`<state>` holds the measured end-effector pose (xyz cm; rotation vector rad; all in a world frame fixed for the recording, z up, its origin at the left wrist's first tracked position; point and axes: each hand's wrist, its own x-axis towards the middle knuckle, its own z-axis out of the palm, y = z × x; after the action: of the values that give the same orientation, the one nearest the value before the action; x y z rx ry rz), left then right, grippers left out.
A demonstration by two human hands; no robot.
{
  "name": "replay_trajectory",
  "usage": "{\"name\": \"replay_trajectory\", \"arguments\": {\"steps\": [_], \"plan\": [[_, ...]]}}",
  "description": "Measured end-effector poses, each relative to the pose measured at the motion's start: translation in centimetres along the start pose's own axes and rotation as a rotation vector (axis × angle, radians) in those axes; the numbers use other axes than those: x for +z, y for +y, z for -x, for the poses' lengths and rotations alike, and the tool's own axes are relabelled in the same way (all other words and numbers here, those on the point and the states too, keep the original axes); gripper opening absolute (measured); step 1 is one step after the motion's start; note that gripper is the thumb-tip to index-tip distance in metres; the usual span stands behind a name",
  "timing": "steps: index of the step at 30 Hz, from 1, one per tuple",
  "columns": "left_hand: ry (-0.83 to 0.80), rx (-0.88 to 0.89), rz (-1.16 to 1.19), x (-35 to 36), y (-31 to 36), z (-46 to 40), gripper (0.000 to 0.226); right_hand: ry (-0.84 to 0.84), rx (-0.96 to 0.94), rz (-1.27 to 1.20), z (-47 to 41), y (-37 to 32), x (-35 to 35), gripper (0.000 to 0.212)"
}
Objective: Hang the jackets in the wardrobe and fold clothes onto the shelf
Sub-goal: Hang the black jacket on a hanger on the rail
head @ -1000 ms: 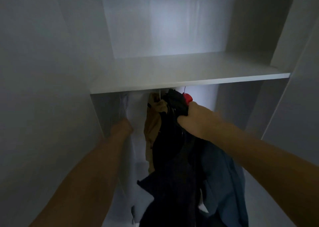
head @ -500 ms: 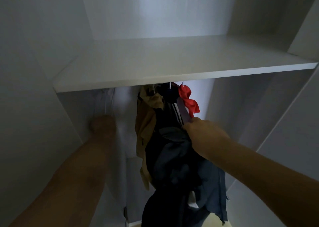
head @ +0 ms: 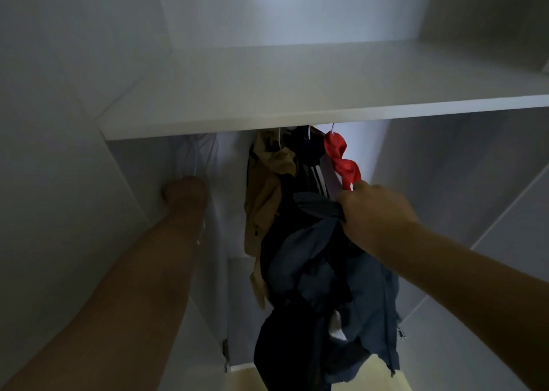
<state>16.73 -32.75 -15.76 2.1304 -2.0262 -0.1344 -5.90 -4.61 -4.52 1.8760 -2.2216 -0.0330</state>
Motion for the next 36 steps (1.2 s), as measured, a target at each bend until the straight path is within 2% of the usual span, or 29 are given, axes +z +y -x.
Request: {"name": "replay_trajectory", "arguments": {"steps": [3,6,10,13,18,21,24,30,36], "plan": [[0.023,-0.049,0.113,-0.9,1.0,1.1,0.038,-0.065,0.038,-0.036,-0.3,-0.4,0.2,0.020],[0.106,-0.044,0.312,-2.1,2.3,2.4,0.037,-0.100,0.150,-0.224,-0.4,-0.2,0.8,0.020],[0.107,-0.004,0.451,-3.6,2.4,6.9,0.023,-0.155,0.268,-0.462,0.4,0.9,1.9,0.025],[0.033,0.030,0.449,-4.2,2.1,13.2,0.021,-0.127,0.351,-0.748,2.0,1.8,2.8,0.037],[-0.072,0.108,0.305,-8.3,0.6,26.8,0.027,-0.129,0.592,-1.267,4.2,5.3,3.2,0.036],[-0.179,0.185,0.221,-12.2,0.8,34.8,0.027,-0.210,0.672,-1.527,5.4,7.5,2.9,0.055],[-0.218,0.239,0.229,-16.1,1.4,42.0,0.031,-0.271,0.651,-1.586,6.9,9.2,2.2,0.060],[-0.198,0.354,0.210,-21.9,1.5,52.9,0.033,-0.275,0.558,-1.549,10.1,12.0,0.5,0.066],[-0.142,0.451,0.326,-21.2,5.6,54.5,0.034,-0.213,0.360,-1.485,13.0,13.2,-2.7,0.059]]}}
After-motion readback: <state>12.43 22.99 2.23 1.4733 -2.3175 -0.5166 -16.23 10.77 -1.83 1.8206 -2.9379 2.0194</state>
